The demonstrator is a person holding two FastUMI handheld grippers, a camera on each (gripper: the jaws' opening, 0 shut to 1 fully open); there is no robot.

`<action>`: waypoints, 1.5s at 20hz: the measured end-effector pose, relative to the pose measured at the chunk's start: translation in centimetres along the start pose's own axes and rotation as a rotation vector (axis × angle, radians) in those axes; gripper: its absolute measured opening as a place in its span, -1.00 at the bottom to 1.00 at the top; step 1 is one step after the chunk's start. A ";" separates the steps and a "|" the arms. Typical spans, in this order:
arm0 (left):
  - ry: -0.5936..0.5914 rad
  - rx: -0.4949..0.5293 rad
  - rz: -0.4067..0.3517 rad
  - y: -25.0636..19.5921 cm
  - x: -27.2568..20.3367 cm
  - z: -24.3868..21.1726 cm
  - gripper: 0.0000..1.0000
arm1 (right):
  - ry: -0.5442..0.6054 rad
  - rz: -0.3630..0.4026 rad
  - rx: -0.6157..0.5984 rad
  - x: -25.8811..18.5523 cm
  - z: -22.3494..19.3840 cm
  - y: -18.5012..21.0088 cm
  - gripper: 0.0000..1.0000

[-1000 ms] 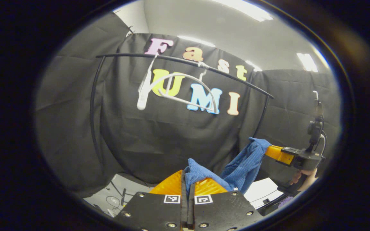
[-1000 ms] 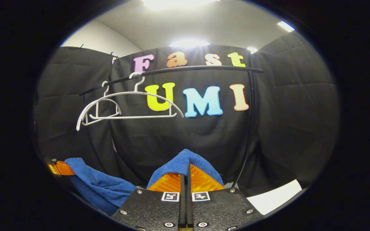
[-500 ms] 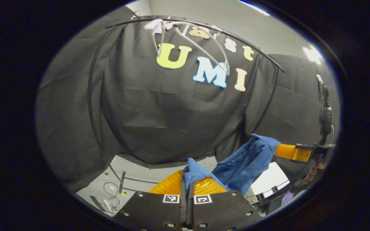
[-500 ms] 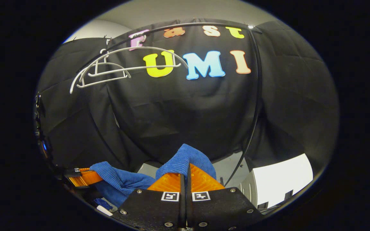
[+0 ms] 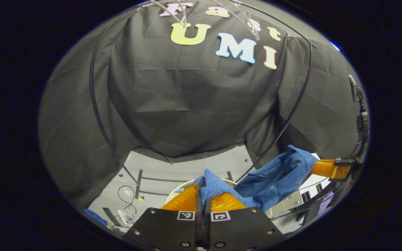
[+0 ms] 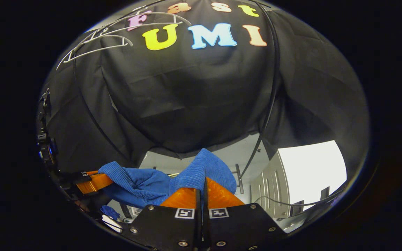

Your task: Grasp the clothes on the hanger with both hands and then place them into the laundry hamper below.

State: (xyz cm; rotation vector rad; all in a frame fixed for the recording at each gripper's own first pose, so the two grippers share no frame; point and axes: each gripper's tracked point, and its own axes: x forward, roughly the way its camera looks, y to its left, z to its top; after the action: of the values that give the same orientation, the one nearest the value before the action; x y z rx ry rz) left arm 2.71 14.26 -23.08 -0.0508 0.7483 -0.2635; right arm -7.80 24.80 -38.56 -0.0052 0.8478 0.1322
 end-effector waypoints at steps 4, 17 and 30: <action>0.066 -0.007 0.025 0.3 1.2 -2.1 -0.97 | 0.066 -0.026 0.000 1.1 -2.8 -1.0 -0.98; 0.111 0.021 0.041 0.9 4.0 -5.5 -0.96 | 0.145 -0.018 0.012 2.4 -5.3 -1.4 -0.95; -0.005 0.056 0.140 3.2 -2.4 0.4 0.97 | 0.041 0.001 0.069 -1.7 0.1 -1.6 0.92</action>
State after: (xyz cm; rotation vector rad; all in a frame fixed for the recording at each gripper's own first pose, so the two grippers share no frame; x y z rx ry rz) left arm 1.99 17.90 -21.59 0.0543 0.7355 -0.1504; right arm -8.65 23.00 -37.29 0.0571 0.8933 0.1042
